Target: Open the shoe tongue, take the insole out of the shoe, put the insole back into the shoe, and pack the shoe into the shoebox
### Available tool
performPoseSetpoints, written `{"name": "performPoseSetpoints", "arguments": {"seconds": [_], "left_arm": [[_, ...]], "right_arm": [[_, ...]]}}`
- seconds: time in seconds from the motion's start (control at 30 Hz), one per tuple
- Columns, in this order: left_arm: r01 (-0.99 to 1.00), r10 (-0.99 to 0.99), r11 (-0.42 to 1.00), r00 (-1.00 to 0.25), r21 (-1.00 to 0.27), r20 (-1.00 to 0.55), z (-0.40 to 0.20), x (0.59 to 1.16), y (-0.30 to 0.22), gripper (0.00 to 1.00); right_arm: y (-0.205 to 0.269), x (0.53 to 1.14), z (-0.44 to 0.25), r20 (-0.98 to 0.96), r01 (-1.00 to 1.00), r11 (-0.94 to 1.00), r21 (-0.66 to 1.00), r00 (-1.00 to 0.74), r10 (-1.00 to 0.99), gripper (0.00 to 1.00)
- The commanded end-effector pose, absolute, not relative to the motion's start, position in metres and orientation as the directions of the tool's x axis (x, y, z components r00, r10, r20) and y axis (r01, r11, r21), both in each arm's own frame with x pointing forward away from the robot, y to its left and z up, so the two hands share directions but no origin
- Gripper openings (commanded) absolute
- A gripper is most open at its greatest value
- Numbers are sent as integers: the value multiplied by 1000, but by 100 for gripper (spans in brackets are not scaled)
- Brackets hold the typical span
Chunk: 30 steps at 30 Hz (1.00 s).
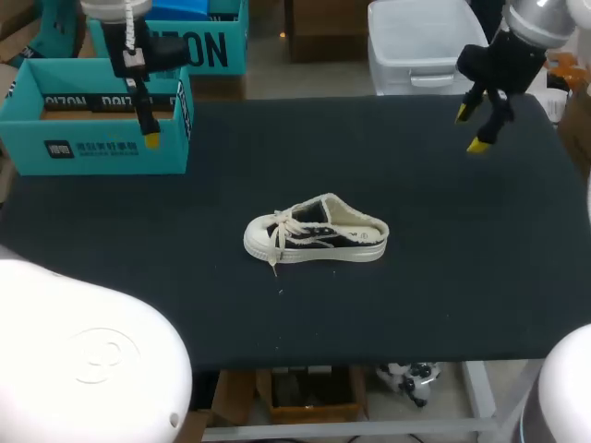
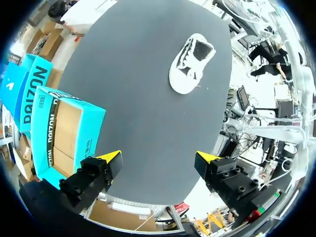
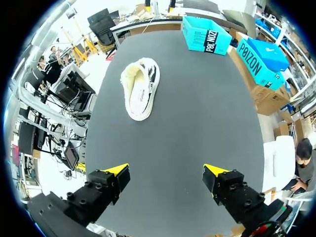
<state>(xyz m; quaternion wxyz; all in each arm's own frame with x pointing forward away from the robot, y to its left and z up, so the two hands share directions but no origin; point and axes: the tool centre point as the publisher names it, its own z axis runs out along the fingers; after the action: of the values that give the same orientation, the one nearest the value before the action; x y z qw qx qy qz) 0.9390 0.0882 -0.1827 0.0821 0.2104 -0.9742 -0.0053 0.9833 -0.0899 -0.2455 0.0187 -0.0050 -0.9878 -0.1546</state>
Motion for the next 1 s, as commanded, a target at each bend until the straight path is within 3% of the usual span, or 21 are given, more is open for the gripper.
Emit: {"name": "performPoseSetpoints", "arguments": {"seconds": [0.03,0.57,0.63,1.0], "left_arm": [[-468,-474,880,-868,79,146,-182,931,73,100],[-635,-641,767,-758,89,116,-189,887,50,100],[-599,-610,787,-792,146,41,-189,880,44,100],[-599,-610,787,-792,146,41,-189,880,44,100]], "right_arm": [[-84,963,-264,-38,22,929,370,-999,39,100],[-41,920,-308,-173,20,843,538,-976,133,100],[-34,919,-312,-180,8,828,561,-975,131,100],[-34,919,-312,-180,8,828,561,-975,131,100]]}}
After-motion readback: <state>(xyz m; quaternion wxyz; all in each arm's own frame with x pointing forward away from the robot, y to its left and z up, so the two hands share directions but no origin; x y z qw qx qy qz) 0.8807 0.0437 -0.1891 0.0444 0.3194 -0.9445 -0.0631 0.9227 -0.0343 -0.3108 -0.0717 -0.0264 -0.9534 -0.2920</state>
